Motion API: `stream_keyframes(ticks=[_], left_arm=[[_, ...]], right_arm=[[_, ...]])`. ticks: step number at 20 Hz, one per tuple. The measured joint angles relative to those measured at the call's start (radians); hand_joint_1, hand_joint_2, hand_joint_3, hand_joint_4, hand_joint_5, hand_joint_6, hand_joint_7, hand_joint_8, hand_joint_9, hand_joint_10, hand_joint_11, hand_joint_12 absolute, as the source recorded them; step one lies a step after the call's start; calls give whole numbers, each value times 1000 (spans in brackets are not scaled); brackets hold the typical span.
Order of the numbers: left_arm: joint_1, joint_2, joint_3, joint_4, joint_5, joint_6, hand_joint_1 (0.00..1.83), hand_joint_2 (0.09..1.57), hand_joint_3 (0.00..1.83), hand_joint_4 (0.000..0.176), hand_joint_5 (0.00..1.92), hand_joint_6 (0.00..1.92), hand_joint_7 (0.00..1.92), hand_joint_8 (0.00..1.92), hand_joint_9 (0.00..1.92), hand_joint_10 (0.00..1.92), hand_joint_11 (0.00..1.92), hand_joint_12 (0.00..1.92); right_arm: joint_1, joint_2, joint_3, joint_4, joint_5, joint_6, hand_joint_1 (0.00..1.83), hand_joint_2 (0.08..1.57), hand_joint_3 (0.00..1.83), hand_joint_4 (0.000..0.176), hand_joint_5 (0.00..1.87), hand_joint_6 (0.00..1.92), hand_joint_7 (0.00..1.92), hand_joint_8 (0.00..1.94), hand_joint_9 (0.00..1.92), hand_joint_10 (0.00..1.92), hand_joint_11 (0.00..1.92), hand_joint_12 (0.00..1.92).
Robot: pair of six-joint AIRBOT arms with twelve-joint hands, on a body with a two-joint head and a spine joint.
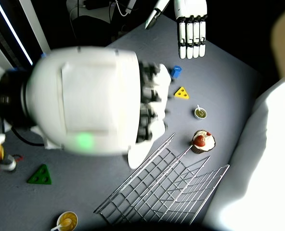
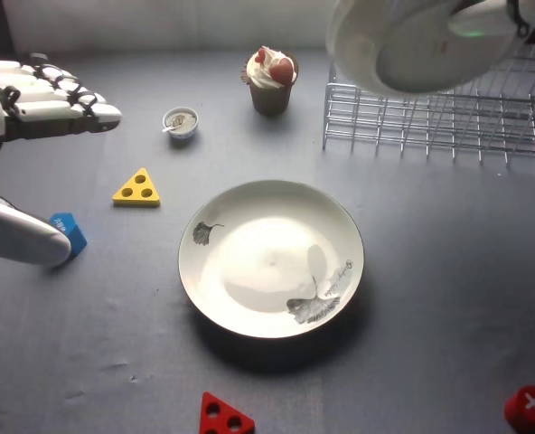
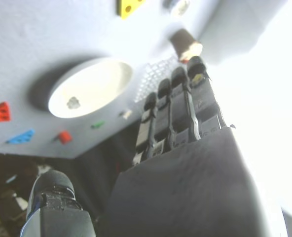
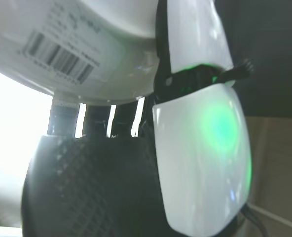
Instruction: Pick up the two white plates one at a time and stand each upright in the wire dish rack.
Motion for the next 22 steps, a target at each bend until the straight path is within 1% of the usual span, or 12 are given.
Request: stream_keyframes(ticks=[1, 2, 5, 6, 7, 10, 12, 14, 16, 18, 20, 22], left_arm=[[-5, -6, 1, 2, -1, 0, 0, 904, 1, 0, 53, 5, 107, 11, 118, 9, 108, 11], [-19, -19, 10, 9, -9, 0, 4, 902, 0, 0, 64, 9, 108, 9, 123, 9, 114, 13], [-55, -32, 30, -15, -10, 1, 5, 903, 0, 0, 63, 5, 118, 9, 132, 9, 121, 15], [-56, -32, 30, -24, -12, 0, 0, 903, 0, 0, 63, 5, 121, 9, 134, 9, 127, 18], [-56, -34, 30, -10, -22, 0, 0, 903, 0, 0, 62, 3, 111, 4, 123, 3, 115, 12], [-56, -38, 30, 2, -35, 0, 0, 905, 1, 0, 54, 0, 97, 0, 111, 0, 110, 9], [-56, -38, 30, 2, -40, 0, 4, 906, 1, 0, 58, 1, 101, 1, 111, 0, 108, 8], [-56, -38, 30, 5, -42, 0, 8, 905, 1, 0, 63, 3, 103, 1, 118, 3, 107, 6], [-56, -39, 30, 5, -42, 0, 0, 897, 0, 0, 58, 0, 101, 0, 117, 2, 109, 7], [-56, -40, 30, 4, -43, 0, 0, 900, 0, 0, 51, 0, 94, 0, 110, 0, 96, 1], [-56, -40, 30, 5, -42, 0, 0, 904, 1, 0, 48, 3, 93, 2, 106, 3, 94, 5], [-56, -40, 30, 12, -41, 0, 0, 900, 0, 0, 51, 4, 91, 1, 111, 5, 106, 10]], right_arm=[[2, 0, 6, 13, -3, -2, 1494, 1048, 0, 0, 997, 941, 1126, 448, 1098, 734, 1007, 1337], [14, -1, 18, 38, -10, -4, 1494, 1042, 1, 0, 1014, 920, 1165, 359, 1110, 713, 1013, 1328], [49, 2, 23, 45, -30, -8, 1495, 1041, 0, 0, 1022, 904, 1169, 363, 1104, 717, 1020, 1313], [60, 2, 23, 54, -37, -15, 1495, 1040, 0, 0, 1027, 895, 1165, 370, 1105, 715, 1020, 1312], [80, 6, 23, 72, -46, -29, 1492, 1051, 0, 0, 1007, 929, 1105, 478, 1075, 767, 1011, 1328], [107, 10, 28, 120, -63, -40, 1492, 1055, 0, 0, 1003, 938, 1092, 488, 1068, 783, 1004, 1343], [108, 7, 46, 142, -84, -43, 1491, 1055, 0, 0, 1003, 937, 1089, 493, 1067, 786, 1009, 1335], [107, 0, 71, 164, -132, -51, 1494, 1042, 0, 0, 1021, 896, 1141, 408, 1112, 720, 1023, 1320], [107, -14, 99, 174, -161, -52, 1498, 1037, 0, 0, 1021, 896, 1151, 428, 1135, 668, 1017, 1290], [107, -27, 117, 182, -165, -52, 1498, 1036, 0, 0, 1020, 897, 1151, 434, 1137, 664, 1017, 1286], [107, -40, 138, 188, -168, -51, 1496, 1040, 1, 0, 1017, 909, 1158, 388, 1118, 700, 1020, 1311], [107, -48, 153, 190, -175, -50, 1497, 1042, 2, 0, 1013, 919, 1135, 455, 1110, 708, 998, 1313]])
